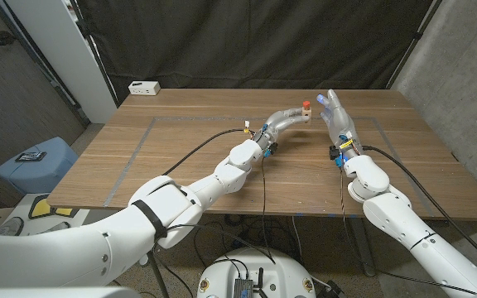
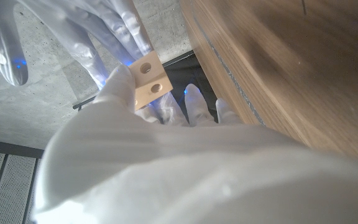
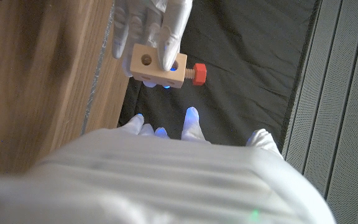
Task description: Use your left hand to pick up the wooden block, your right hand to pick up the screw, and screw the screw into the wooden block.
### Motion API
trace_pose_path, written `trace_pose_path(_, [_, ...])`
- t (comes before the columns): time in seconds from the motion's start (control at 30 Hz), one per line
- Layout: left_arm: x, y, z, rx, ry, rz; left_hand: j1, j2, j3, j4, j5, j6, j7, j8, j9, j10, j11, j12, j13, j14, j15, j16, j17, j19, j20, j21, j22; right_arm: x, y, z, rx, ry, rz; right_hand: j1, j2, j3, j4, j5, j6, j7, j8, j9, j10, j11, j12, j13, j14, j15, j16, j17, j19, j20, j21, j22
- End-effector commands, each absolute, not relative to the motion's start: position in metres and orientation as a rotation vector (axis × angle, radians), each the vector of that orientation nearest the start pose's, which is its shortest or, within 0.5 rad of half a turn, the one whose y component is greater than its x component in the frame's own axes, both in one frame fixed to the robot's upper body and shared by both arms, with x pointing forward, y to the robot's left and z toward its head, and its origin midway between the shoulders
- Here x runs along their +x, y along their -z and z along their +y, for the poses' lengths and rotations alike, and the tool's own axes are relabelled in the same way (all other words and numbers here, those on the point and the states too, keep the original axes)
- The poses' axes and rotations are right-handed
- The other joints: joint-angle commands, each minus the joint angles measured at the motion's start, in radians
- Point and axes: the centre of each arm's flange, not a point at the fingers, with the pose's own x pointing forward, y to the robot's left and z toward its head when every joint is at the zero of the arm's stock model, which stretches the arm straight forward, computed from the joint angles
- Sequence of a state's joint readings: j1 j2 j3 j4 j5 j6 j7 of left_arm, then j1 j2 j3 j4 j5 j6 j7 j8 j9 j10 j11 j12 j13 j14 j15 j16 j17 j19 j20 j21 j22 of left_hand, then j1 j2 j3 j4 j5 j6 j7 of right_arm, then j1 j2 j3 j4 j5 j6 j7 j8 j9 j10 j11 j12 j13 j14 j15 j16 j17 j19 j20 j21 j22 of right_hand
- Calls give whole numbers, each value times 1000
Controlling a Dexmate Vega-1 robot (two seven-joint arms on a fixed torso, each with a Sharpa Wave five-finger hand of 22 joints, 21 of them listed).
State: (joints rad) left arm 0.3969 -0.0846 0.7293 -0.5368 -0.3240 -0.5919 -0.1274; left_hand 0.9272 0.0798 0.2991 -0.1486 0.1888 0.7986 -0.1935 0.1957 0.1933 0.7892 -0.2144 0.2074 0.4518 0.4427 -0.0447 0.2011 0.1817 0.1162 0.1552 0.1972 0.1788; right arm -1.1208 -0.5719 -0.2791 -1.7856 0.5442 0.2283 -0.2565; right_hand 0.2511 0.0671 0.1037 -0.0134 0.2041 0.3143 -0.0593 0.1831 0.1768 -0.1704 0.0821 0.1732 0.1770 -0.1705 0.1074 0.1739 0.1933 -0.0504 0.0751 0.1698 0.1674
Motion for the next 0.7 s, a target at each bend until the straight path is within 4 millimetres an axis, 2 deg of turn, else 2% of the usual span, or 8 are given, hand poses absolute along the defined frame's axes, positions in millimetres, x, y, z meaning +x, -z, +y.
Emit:
trace_pose_path(0.03, [678,6,-26,212,618,-665,3,0,5,-1,7,7,-6,5,1,5,-3,4,4,6,-53,2,3,4,5,7,4,558,23,-260,55,-122,-692,-9,1,3,4,3,8,-11,7,0,-61,-4,-3,3,-124,11,2,2,-12,2,6,3])
trace_pose_path(0.27, [678,6,-27,216,621,-665,7,-1,6,-4,8,9,-10,6,1,5,-3,4,4,6,-58,3,3,5,4,7,4,557,23,-258,23,-134,-674,-18,4,2,8,3,27,-11,11,0,-78,-5,-1,3,-140,19,3,4,-24,7,7,3])
trace_pose_path(0.7, [675,10,-26,216,624,-663,17,1,8,-9,10,16,-12,10,1,7,-4,5,4,4,-67,3,4,3,2,6,4,550,20,-259,-66,-110,-644,-38,8,-4,16,3,44,5,12,0,-105,-3,1,3,-161,24,8,7,-37,21,10,3])
